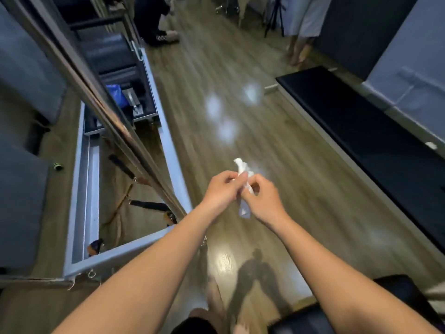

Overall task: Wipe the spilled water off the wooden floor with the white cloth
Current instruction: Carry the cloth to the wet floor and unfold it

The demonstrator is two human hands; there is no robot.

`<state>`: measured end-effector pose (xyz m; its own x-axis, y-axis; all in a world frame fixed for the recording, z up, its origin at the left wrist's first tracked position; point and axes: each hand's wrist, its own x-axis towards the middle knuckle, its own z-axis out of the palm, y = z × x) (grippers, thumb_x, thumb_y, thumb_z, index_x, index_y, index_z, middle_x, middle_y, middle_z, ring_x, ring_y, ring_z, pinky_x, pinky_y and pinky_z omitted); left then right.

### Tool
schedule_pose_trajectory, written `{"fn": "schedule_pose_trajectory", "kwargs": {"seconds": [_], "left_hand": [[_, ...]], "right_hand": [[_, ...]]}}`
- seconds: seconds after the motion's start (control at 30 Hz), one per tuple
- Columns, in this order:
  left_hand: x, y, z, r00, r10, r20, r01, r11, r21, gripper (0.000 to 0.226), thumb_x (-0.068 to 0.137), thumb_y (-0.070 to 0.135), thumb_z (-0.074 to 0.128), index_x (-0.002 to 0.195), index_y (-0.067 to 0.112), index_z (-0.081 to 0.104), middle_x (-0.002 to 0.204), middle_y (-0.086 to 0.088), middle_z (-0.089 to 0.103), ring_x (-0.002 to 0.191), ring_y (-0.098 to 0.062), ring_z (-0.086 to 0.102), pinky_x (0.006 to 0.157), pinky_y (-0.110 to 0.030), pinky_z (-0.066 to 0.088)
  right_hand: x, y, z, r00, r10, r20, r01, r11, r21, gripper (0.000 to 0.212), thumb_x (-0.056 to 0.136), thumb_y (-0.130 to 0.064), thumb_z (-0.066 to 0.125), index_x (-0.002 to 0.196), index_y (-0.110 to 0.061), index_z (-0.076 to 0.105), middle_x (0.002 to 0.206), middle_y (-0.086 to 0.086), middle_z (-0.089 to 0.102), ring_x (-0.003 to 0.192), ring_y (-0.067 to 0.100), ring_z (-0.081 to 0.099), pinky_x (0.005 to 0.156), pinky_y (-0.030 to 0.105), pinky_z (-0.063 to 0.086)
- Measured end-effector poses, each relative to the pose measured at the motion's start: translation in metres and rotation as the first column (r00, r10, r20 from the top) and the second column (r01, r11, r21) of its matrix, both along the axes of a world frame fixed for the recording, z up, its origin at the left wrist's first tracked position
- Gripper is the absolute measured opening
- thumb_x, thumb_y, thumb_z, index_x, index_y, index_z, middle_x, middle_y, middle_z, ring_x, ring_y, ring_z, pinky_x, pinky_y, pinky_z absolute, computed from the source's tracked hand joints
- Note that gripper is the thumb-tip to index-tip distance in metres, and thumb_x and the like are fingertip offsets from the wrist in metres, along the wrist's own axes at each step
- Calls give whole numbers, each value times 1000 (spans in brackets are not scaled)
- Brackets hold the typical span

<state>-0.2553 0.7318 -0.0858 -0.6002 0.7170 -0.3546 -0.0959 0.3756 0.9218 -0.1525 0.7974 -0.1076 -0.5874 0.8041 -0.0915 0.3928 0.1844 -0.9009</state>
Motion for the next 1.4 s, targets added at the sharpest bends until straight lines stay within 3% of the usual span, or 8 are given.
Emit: {"fn": "schedule_pose_trajectory", "kwargs": {"seconds": [0.27,0.4,0.5,0.83,0.93,1.07,1.2,1.4], "left_hand": [[-26,62,-67,979,33,203,-27,999,-35,10,79,15,59,85,15,51,84,-16,65,75,-22,62,70,-37,52],[-50,78,-96,967,96,237,-81,994,-73,32,68,13,61,100,12,59,97,-17,73,88,-28,71,82,-46,57],[-64,88,-125,975,144,169,-130,987,-95,27,70,12,64,95,20,69,87,-4,75,82,-20,71,75,-39,57],[-90,148,-245,852,486,196,-444,868,-222,12,95,13,48,88,12,58,75,6,58,70,-7,51,61,-21,41],[-84,179,-284,834,511,210,-460,853,-248,16,95,5,46,101,13,60,86,4,65,71,-4,58,61,-14,45],[-68,225,-328,814,544,204,-477,827,-298,18,82,17,70,99,14,67,93,-7,75,86,-22,71,76,-38,56],[-49,251,-381,794,582,174,-502,790,-351,6,89,5,58,88,3,64,86,-17,72,73,-17,62,64,-32,49],[-32,248,-472,789,585,189,-478,777,-409,18,95,14,48,93,17,65,90,-4,72,88,-22,68,77,-37,56]], "right_hand": [[-12,58,-46,991,-128,48,133,980,-148,24,83,-23,75,70,-11,58,67,-4,61,61,7,53,63,29,44],[-42,79,-68,988,-148,51,156,955,-251,11,87,-11,66,94,-15,59,82,-2,65,69,9,60,59,15,46],[-68,91,-99,986,-136,95,159,938,-308,26,85,-18,71,108,-20,60,93,1,68,80,12,67,72,26,55],[-103,178,-224,969,83,232,-35,979,-203,20,91,-6,52,73,-13,53,62,-1,49,59,9,42,60,30,36],[-111,215,-264,952,197,235,-130,953,-272,9,91,-14,61,93,-22,58,84,-11,63,79,6,58,73,24,44],[-108,263,-315,921,302,245,-222,926,-305,10,87,-20,66,84,-27,60,76,-14,61,71,-1,55,70,21,41],[-92,304,-358,878,385,285,-319,914,-252,21,89,-10,60,78,-28,56,69,-12,59,66,-5,55,61,11,36],[-64,330,-454,854,381,353,-320,922,-219,27,91,-3,56,69,-19,59,56,-11,51,56,-2,49,53,10,35]]}}
